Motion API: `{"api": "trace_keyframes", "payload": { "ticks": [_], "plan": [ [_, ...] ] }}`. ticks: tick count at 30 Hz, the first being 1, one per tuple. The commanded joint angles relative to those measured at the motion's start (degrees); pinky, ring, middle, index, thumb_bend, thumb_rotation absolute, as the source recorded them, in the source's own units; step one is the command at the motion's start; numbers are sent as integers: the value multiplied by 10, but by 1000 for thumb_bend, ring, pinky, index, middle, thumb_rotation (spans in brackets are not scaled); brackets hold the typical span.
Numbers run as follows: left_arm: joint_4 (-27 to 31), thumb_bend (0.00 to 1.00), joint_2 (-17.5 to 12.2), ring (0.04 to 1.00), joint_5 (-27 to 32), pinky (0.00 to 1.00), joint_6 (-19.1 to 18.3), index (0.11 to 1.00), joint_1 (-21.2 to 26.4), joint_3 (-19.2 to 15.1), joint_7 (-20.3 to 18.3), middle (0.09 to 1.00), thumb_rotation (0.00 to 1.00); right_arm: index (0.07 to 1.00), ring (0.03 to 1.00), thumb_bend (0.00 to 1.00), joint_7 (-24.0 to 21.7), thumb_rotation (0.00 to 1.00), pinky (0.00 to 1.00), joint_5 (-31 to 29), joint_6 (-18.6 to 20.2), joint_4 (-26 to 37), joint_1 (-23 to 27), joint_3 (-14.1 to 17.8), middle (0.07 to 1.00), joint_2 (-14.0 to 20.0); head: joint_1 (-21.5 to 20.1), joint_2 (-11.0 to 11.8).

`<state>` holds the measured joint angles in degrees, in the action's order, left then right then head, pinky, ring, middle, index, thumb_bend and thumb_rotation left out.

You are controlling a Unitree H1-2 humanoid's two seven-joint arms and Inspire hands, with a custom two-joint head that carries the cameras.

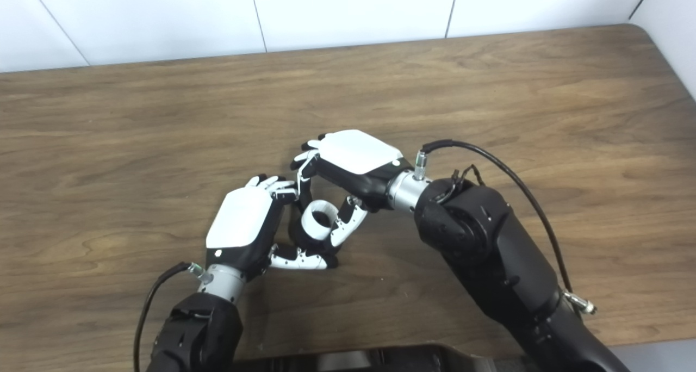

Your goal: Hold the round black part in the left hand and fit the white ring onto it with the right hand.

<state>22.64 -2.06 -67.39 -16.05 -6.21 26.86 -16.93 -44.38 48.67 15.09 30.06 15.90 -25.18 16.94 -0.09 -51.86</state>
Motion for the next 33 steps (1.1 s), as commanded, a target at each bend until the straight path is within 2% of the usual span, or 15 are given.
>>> {"api": "trace_keyframes", "payload": {
  "ticks": [1, 33],
  "plan": [
    [2, 519, 0, 892, -2, 961, 1, 485, -6, 7, -23, 804, 49, 484, 951, 524, 10, 134, 1000, 2, -12, 1, 9, 4, 859, -1, 1, -1],
    [-1, 519, 1, 895, -3, 964, -1, 485, -3, 6, -26, 804, 49, 484, 943, 524, 3, 135, 1000, 7, -13, 18, 16, 0, 851, -6, 0, -3]
  ]
}}
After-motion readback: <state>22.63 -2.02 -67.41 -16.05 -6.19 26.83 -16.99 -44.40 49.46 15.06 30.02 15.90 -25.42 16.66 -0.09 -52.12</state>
